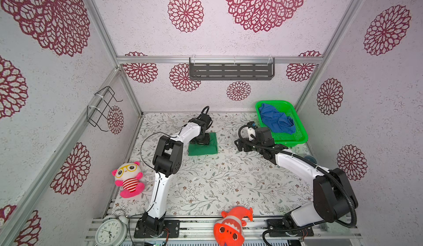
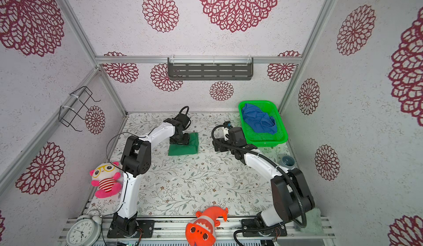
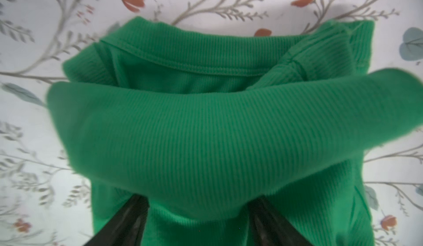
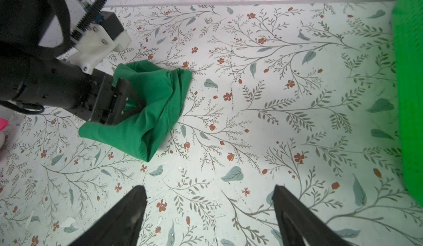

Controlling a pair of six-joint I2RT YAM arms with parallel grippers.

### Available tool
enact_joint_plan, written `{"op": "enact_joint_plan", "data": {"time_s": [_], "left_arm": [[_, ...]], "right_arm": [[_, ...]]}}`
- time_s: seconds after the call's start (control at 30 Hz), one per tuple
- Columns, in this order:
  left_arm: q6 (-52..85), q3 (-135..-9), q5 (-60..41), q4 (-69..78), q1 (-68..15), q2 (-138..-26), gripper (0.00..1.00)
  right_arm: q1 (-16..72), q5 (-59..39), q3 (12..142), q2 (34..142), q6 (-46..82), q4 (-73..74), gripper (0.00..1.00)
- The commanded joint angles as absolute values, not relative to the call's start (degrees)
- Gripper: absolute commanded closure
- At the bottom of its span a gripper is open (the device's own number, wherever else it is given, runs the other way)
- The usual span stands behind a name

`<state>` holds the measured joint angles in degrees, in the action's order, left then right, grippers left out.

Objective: Fold and stack the tank tops
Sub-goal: 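Carry the green bundle with the left gripper away from the robot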

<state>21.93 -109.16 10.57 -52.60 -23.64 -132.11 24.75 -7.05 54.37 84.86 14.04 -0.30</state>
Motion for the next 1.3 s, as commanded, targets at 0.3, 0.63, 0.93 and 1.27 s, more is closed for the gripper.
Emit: {"op": "enact_joint_plan", "data": {"time_s": [0.3, 0.63, 0.93, 1.27], "left_arm": [[9.28, -114.54, 20.53, -58.30, -14.50, -136.23, 0.28], [-0.43, -114.88, 20.96, -54.88, -1.77, -138.90, 0.26], [-6.27, -122.55, 18.64, -53.66, 4.58, -142.68, 0.24], [-0.35, -118.52, 11.39, -50.87, 1.18, -131.33, 0.09]], "right_arm": [[23.05, -6.07, 54.39, 81.38, 13.04, 1.85, 0.10], [22.26, -4.92, 51.49, 78.00, 12.53, -0.10, 0.10], [20.62, -3.13, 49.10, 72.48, 11.38, -4.14, 0.10], [20.25, -2.72, 48.76, 71.25, 12.35, -5.08, 0.10]]}}
